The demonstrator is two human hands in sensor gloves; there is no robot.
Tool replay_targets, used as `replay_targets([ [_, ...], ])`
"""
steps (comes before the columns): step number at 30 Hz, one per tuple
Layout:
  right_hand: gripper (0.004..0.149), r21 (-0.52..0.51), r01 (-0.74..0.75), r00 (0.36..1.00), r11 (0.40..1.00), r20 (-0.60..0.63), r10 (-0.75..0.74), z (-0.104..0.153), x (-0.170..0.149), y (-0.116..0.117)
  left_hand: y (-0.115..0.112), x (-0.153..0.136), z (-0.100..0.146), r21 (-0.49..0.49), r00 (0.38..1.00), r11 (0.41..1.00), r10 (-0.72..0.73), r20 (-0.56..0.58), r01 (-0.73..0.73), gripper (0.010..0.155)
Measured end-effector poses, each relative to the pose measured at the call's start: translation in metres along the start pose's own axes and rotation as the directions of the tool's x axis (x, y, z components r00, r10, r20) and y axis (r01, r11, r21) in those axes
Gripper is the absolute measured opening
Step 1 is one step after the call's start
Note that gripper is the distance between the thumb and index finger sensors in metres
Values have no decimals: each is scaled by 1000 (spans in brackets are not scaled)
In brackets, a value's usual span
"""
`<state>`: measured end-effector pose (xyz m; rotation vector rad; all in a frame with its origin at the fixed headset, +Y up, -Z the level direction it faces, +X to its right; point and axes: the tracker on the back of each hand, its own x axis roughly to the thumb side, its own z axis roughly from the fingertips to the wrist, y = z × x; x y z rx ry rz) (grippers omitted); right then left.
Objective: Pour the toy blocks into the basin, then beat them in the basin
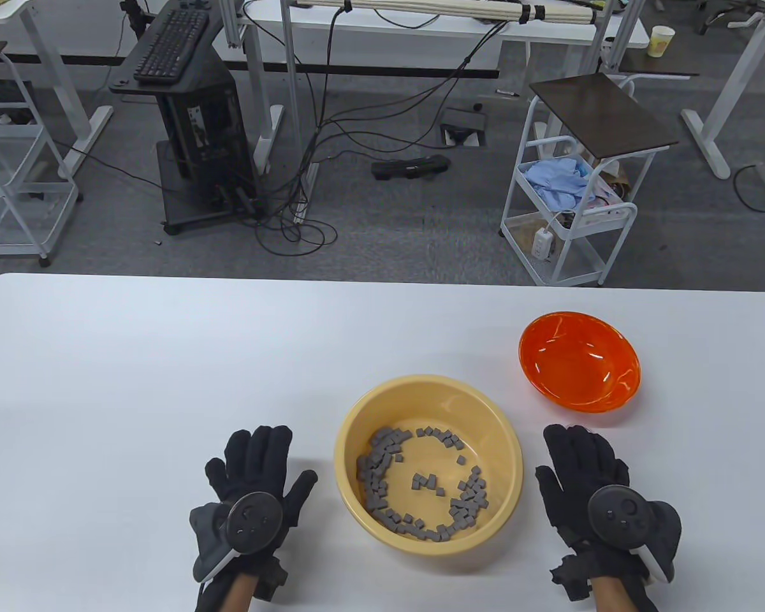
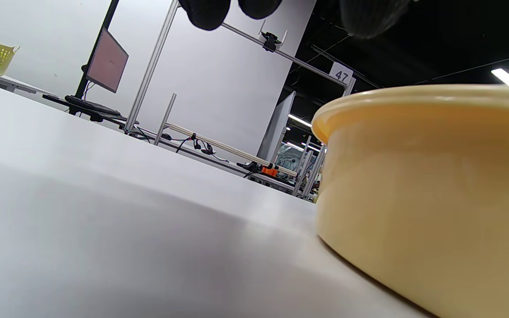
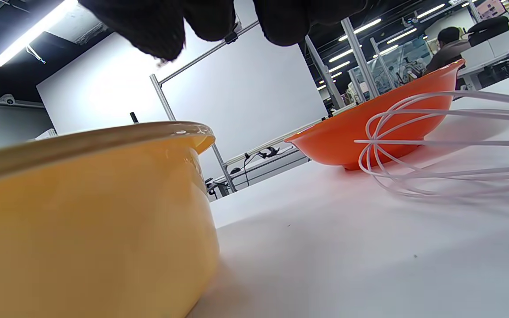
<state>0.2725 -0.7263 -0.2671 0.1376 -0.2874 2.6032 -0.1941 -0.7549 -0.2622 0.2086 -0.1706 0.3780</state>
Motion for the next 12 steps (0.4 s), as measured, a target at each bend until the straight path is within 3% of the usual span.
replay_targets([
  [12,58,2,7,1000,1000,-20,-7,0,-6,-2,2,-1,1,22,1000,999,29,-12,-28,73],
])
